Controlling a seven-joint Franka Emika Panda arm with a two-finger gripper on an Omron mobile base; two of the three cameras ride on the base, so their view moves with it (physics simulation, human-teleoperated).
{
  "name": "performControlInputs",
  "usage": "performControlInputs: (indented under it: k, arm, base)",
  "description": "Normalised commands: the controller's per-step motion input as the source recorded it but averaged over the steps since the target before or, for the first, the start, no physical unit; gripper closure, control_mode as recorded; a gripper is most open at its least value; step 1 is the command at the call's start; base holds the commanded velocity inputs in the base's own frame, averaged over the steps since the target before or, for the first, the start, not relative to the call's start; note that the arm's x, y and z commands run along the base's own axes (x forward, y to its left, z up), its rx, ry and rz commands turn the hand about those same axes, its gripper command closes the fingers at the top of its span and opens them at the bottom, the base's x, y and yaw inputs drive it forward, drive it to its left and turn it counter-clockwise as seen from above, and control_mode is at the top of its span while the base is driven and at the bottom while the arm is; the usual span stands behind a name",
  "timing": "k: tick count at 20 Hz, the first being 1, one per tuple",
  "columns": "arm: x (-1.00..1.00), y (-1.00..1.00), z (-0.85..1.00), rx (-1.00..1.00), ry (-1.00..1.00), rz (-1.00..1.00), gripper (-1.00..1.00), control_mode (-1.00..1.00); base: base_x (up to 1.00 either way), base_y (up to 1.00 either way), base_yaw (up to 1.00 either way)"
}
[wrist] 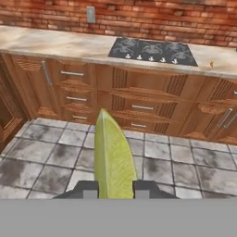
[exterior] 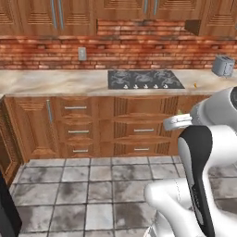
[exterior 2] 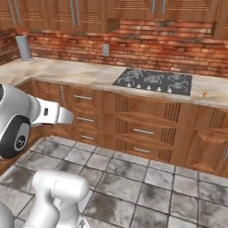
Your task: Open the fridge, remove the mango, lemon wedge, and shrimp, and place them on any counter.
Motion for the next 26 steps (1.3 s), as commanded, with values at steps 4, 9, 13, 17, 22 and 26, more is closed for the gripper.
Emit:
performControlInputs:
  k: [4, 9, 13, 17, 22, 26]
  arm:
    - [0.00, 0.00, 0.00, 0.00, 0.00, 0.00, 1.00, 1.00]
    - [0.00, 0.00, 0.00, 0.00, 0.00, 0.00, 1.00, 1.00]
    - [0.00, 0.00, 0.00, 0.00, 0.00, 0.00, 1.00, 1.00]
    - [0.00, 0.00, 0.00, 0.00, 0.00, 0.00, 1.00, 1.00]
    - [0.00, 0.00, 0.00, 0.00, 0.00, 0.00, 1.00, 1.00]
    - [0.00, 0.00, 0.00, 0.00, 0.00, 0.00, 1.00, 1.00]
  base:
    - [0.71, -0.80, -0.13]
    - [1.00, -0.67, -0.07]
    - [1.00, -0.77, -0.07]
    - [1.00, -0.86, -0.12]
    - [1.00, -0.82, -0.14]
    - [0.99, -0.61, -0.17]
